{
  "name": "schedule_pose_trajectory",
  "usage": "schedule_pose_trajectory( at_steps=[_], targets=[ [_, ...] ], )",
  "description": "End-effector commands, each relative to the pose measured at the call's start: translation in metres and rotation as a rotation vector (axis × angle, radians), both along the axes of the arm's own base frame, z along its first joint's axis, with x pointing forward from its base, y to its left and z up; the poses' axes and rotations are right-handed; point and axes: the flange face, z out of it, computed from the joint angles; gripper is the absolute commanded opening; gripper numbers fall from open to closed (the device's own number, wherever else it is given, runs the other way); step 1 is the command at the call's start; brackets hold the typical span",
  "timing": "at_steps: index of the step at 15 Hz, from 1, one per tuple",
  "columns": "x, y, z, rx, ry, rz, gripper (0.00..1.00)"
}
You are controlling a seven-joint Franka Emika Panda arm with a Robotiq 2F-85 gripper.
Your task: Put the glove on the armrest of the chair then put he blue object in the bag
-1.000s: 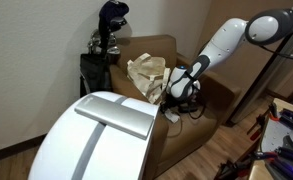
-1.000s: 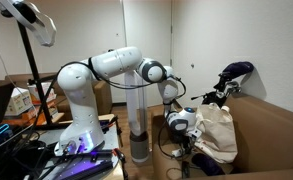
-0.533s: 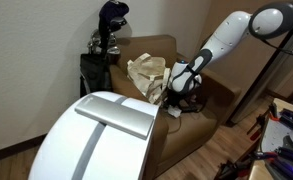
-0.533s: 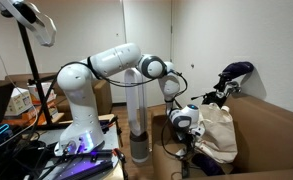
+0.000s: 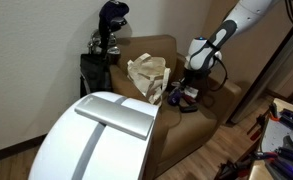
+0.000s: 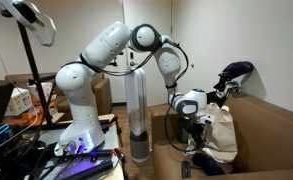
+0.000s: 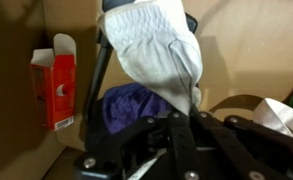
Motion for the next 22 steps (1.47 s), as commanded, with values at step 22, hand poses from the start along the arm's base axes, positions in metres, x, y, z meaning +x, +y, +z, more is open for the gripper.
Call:
schedule_pose_trajectory(
  at_steps=[22],
  targets=[
    [-0.055,-0.223,0.116,-0.052,-0.199,-0.233,0.06]
  ],
)
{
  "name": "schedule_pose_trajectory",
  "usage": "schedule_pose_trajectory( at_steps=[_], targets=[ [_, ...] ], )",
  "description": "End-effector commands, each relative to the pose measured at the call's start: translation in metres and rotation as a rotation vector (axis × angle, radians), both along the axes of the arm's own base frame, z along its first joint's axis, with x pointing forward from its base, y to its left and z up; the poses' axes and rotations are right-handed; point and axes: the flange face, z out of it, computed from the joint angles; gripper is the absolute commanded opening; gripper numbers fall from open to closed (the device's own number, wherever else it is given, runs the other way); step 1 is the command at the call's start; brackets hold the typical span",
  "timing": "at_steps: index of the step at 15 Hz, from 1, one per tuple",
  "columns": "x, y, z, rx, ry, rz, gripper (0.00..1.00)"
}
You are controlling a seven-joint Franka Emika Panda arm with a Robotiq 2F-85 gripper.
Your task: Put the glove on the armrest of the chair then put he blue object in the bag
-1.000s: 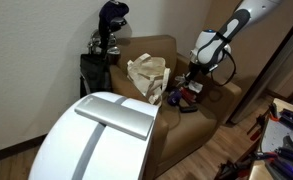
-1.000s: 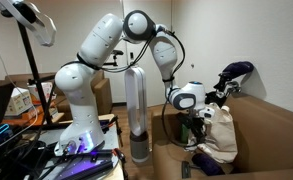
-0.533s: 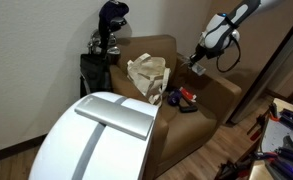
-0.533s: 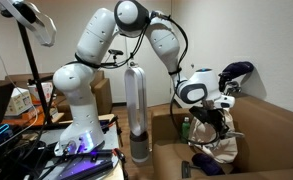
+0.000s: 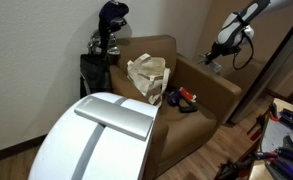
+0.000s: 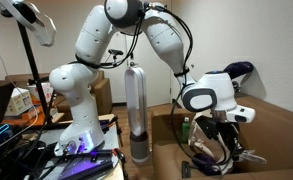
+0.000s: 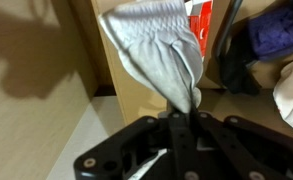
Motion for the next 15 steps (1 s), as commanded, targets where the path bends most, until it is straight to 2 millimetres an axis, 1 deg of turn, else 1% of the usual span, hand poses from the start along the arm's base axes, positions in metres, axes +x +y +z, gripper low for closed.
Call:
schedule_pose_trajectory(
  at_steps=[1,5,8,9,10,13,15],
  targets=[
    [-0.005,-0.013,-0.030,0.104,0.013,0.012,0.06],
    [-0.022,-0.033,-0.064,0.180,0.031,-0.033,0.06],
    [-0.029,-0.046,-0.076,0.186,0.045,-0.057,0.06],
    [-0.031,-0.049,-0.076,0.178,0.048,-0.063,0.06],
    [-0.032,-0.052,-0.073,0.168,0.047,-0.065,0.06],
    [-0.034,-0.065,-0.051,0.111,0.028,-0.075,0.06],
    [-0.032,-0.070,-0.042,0.079,0.020,-0.061,0.06]
  ],
)
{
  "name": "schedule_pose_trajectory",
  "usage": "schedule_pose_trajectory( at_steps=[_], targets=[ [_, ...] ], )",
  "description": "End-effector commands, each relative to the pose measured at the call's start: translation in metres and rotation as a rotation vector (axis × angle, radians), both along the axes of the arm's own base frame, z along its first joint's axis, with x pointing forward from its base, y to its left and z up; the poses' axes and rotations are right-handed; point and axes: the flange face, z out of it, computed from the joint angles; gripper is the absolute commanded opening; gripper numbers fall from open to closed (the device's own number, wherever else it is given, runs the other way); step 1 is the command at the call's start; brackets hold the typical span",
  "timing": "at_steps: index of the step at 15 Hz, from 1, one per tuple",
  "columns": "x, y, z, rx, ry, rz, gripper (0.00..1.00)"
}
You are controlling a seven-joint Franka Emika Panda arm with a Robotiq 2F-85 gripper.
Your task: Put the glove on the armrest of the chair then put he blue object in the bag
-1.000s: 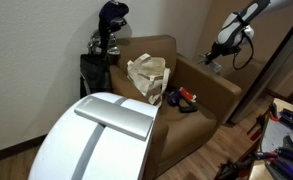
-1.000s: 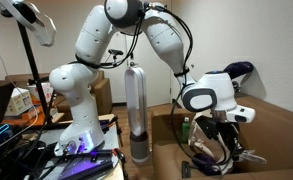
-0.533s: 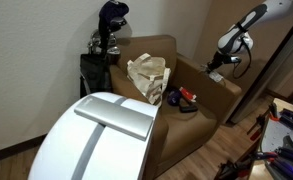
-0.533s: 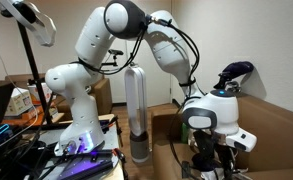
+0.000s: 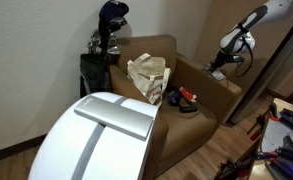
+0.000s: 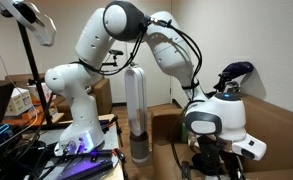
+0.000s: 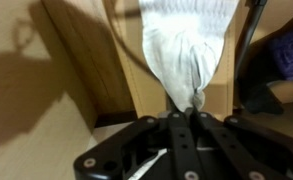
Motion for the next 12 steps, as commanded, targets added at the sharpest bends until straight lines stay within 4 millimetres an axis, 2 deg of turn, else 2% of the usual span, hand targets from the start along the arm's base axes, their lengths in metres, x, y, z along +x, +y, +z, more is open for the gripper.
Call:
schedule_pose_trajectory(
  at_steps=[1,3,6,8,10,12],
  targets=[
    [0.003,-0.008,0.021,-0.060,-0.008,0.036,0.06],
    [0.014,0.003,0.015,-0.056,0.004,0.084,0.06],
    [0.028,0.032,-0.008,0.000,0.009,0.162,0.06],
    [0.030,0.043,-0.020,0.018,0.016,0.185,0.06],
    [0.028,0.043,-0.022,0.024,0.010,0.174,0.06],
    [0.025,0.031,-0.012,0.028,-0.020,0.118,0.06]
  ],
)
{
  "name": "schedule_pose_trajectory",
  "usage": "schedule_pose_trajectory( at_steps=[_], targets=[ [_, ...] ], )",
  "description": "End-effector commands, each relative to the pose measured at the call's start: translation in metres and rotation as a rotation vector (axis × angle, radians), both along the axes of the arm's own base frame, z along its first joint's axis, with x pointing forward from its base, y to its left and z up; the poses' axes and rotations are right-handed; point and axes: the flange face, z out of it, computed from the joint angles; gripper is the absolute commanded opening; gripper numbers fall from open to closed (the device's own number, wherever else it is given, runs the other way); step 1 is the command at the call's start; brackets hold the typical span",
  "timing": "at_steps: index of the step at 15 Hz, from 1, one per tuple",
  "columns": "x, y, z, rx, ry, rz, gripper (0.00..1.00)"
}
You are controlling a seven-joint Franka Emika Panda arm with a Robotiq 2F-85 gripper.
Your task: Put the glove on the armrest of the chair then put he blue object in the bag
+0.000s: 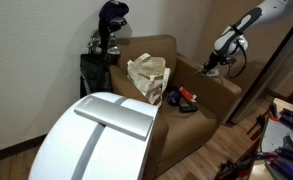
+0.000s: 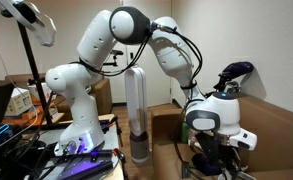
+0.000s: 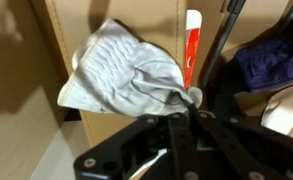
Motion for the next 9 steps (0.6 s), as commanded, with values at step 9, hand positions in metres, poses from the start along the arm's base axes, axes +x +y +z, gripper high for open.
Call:
schedule_pose_trajectory(
  at_steps=[9],
  targets=[
    [-0.010,-0.039,0.009,0.090,-0.111,-0.198,0.06]
  ],
)
